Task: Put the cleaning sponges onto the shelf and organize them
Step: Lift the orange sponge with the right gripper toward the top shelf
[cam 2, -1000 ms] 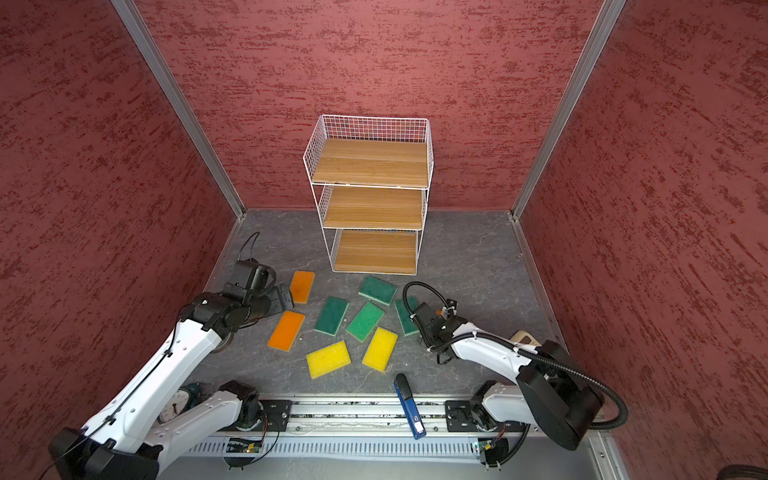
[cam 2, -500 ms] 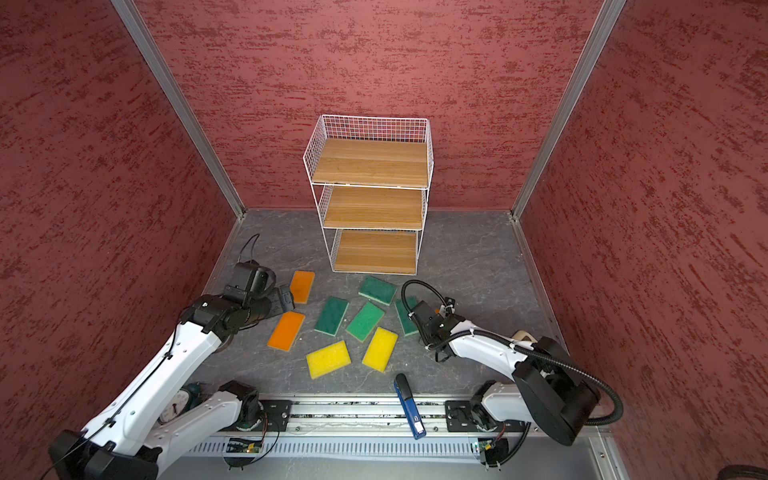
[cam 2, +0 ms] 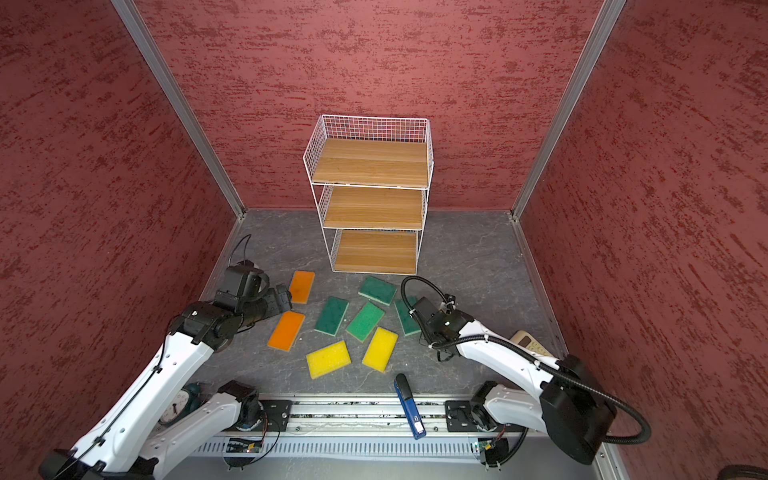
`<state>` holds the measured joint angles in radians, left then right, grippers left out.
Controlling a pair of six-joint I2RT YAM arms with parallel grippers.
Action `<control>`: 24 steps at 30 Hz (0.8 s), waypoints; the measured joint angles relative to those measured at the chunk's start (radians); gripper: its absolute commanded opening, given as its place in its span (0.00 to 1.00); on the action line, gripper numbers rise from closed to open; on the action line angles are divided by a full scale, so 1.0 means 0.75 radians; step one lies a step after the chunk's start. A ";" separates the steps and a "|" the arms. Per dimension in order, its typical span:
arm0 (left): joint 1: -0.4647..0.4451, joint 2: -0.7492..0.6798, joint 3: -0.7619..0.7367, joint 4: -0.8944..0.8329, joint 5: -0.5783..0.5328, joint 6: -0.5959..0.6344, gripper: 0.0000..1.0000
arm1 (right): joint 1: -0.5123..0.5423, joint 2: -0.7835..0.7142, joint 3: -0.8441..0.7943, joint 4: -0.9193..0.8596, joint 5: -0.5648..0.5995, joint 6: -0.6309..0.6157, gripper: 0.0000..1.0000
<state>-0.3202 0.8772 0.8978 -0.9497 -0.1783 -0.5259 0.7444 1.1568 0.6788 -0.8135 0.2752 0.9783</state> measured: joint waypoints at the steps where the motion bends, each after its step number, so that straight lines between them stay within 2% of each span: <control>1: 0.000 -0.003 0.001 -0.001 0.002 0.000 1.00 | 0.003 -0.016 0.019 -0.015 0.001 0.000 0.60; 6: -0.001 -0.011 0.024 -0.012 0.005 0.009 1.00 | 0.027 -0.067 0.174 -0.110 0.016 -0.041 0.60; 12: -0.004 -0.011 0.087 -0.021 0.013 0.027 1.00 | 0.042 -0.071 0.492 -0.181 0.079 -0.192 0.61; 24: -0.014 -0.003 0.162 -0.020 0.019 0.034 1.00 | 0.055 0.123 1.099 -0.253 0.115 -0.543 0.60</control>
<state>-0.3309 0.8749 1.0195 -0.9646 -0.1642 -0.5003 0.7860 1.2488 1.5028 -1.0035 0.3618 0.5709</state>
